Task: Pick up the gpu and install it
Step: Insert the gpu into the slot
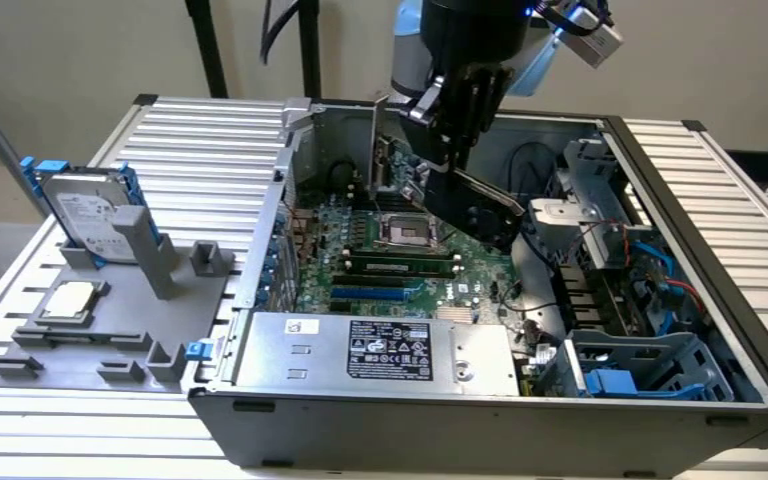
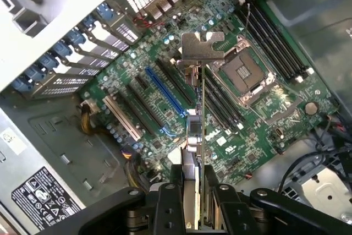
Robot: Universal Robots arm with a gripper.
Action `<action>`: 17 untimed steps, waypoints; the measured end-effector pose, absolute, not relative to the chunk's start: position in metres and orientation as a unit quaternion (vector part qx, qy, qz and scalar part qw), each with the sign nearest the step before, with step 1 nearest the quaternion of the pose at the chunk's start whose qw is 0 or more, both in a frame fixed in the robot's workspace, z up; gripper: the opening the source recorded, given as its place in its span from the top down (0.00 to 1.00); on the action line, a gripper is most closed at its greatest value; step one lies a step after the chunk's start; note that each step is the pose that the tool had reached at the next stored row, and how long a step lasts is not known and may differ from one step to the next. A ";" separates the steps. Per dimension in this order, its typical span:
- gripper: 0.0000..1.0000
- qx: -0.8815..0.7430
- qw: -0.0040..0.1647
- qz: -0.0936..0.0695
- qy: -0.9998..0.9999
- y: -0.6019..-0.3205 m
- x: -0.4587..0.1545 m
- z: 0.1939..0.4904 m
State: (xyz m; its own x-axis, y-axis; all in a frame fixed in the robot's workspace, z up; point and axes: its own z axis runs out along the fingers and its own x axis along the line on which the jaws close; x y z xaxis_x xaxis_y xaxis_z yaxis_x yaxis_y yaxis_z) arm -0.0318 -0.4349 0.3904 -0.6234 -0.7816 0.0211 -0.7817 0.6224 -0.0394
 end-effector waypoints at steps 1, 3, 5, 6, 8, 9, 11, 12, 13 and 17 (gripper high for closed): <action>0.74 0.442 0.001 0.022 -0.897 -0.435 -0.032 0.390; 0.74 0.458 0.000 0.022 -0.888 -0.435 -0.032 0.389; 0.74 0.474 0.000 0.022 -0.880 -0.435 -0.032 0.387; 0.74 0.483 0.000 0.022 -0.876 -0.435 -0.032 0.387; 0.74 0.499 -0.001 0.022 -0.867 -0.435 -0.032 0.385; 0.74 0.506 -0.001 0.022 -0.862 -0.435 -0.032 0.385; 0.74 0.522 -0.001 0.022 -0.853 -0.435 -0.032 0.384; 0.74 0.529 -0.001 0.022 -0.848 -0.435 -0.032 0.383; 0.74 0.537 -0.002 0.022 -0.843 -0.435 -0.032 0.382; 0.74 0.568 -0.003 0.022 -0.823 -0.435 -0.032 0.379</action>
